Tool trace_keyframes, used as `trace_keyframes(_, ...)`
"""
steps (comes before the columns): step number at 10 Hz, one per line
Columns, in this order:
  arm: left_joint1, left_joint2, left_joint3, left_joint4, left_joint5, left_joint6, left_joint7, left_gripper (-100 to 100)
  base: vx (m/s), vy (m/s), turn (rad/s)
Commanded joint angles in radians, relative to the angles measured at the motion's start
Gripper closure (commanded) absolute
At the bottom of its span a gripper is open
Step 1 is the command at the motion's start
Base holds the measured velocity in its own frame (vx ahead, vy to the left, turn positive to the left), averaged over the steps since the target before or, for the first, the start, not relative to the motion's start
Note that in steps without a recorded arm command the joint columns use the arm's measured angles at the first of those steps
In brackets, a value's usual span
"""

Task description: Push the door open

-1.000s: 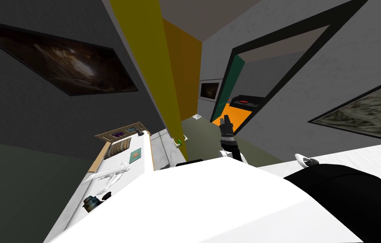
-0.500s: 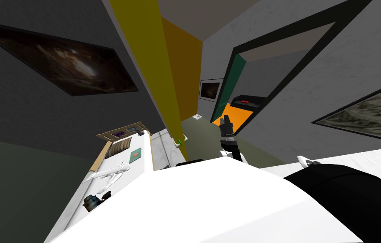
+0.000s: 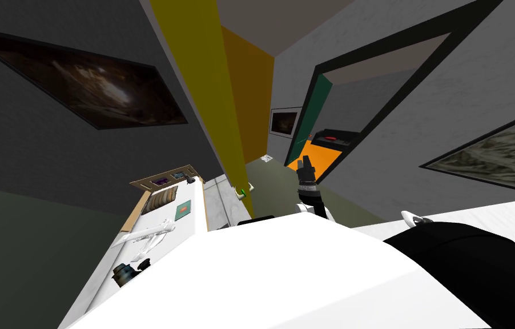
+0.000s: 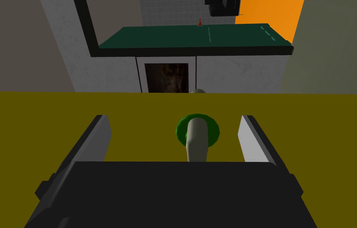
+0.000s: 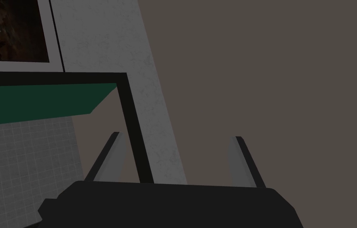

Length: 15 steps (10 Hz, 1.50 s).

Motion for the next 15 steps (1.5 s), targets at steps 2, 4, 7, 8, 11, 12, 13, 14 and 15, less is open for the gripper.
trace_keyframes(2, -0.002, 0.008, -0.004, 0.024, -0.009, -0.016, 0.008, -100, 0.017, -0.038, 0.033)
trace_keyframes(4, -0.002, 0.008, -0.004, 0.024, -0.009, -0.016, 0.008, -100, 0.005, -0.004, -0.019)
trace_keyframes(7, -0.002, 0.008, -0.004, 0.024, -0.009, -0.016, 0.008, -100, -0.007, 0.011, 0.005)
trace_keyframes(8, -0.002, 0.008, -0.004, 0.024, -0.009, -0.016, 0.008, -100, 0.000, -0.005, 0.018)
trace_keyframes(11, -0.002, 0.015, -0.008, 0.036, -0.012, -0.025, 0.014, -100, 0.012, -0.020, -0.003)
trace_keyframes(12, -0.002, 0.015, -0.008, 0.036, -0.012, -0.025, 0.014, -100, 0.015, -0.029, 0.008)
trace_keyframes(13, -0.002, 0.015, -0.008, 0.036, -0.012, -0.025, 0.014, -100, 0.000, 0.000, 0.000)
trace_keyframes(14, -0.002, 0.015, -0.008, 0.036, -0.012, -0.025, 0.014, -100, -0.005, 0.013, -0.019)
trace_keyframes(15, -0.002, 0.015, -0.008, 0.036, -0.012, -0.025, 0.014, -100, -0.004, 0.008, -0.006)
